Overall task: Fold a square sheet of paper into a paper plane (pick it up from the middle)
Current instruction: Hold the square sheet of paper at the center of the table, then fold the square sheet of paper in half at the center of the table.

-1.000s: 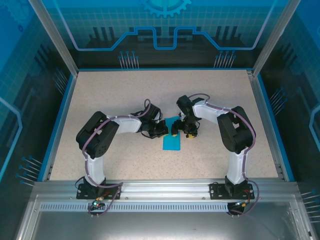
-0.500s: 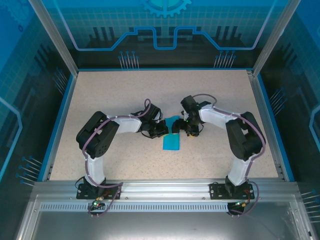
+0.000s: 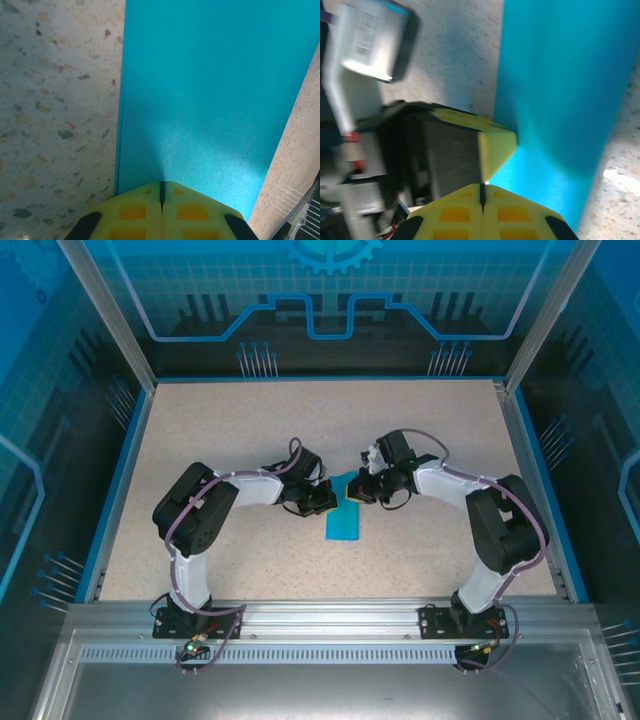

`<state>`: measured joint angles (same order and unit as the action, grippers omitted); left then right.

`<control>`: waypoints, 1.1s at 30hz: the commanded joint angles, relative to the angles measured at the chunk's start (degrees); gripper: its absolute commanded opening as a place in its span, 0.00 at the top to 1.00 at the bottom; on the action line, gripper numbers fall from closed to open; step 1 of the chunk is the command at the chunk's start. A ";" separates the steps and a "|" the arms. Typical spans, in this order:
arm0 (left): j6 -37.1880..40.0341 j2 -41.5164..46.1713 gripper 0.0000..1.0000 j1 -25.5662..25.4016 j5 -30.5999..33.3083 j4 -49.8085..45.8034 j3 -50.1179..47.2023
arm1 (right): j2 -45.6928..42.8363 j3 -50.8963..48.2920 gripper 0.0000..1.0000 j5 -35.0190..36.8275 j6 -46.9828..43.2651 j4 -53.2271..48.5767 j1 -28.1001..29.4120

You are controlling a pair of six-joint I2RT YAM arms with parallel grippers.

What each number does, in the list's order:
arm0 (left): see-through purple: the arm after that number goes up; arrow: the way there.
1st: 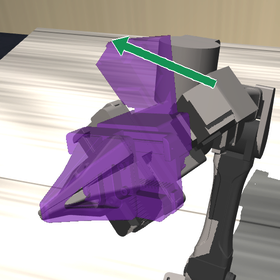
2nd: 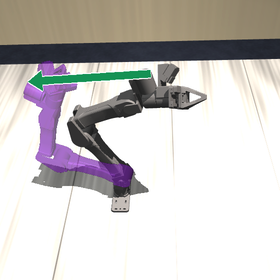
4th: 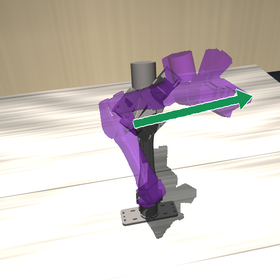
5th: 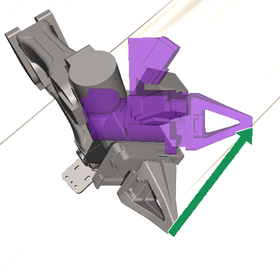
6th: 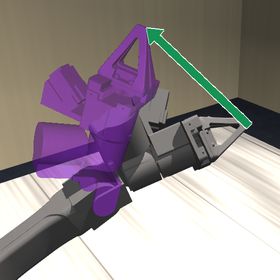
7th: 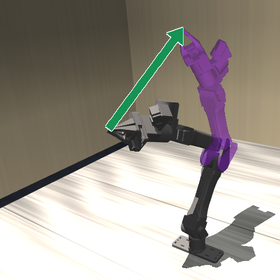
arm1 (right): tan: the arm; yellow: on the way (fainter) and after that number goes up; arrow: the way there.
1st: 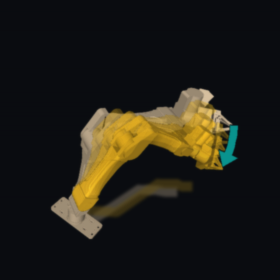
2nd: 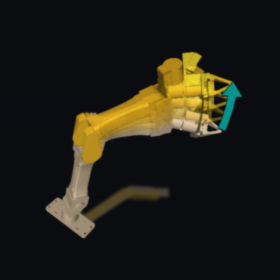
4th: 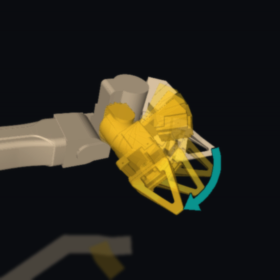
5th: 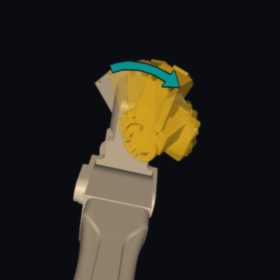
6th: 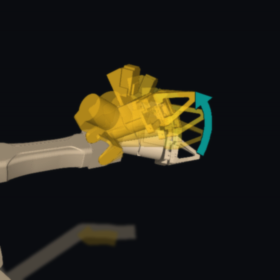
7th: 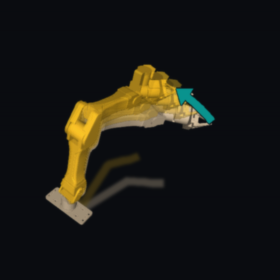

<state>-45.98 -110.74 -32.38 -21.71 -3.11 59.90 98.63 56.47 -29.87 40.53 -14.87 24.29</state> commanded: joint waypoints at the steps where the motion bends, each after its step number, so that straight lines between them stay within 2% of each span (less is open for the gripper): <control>1: 1.83 -3.70 1.00 -0.17 3.35 -4.22 -0.34 | 1.53 -1.16 1.00 -2.00 0.80 2.31 0.07; 24: 2.25 -4.40 1.00 -0.21 3.59 -5.30 0.04 | 5.89 -7.33 0.98 -4.49 -2.30 6.78 -3.01; 33: 2.38 -4.66 1.00 -0.22 3.93 -5.32 -0.38 | 8.27 -9.35 0.97 -2.39 -4.14 5.99 -3.62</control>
<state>-44.86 -111.46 -32.38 -21.93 -3.09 60.62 104.86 49.10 -34.09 38.06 -7.09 21.30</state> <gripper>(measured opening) 0.048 0.041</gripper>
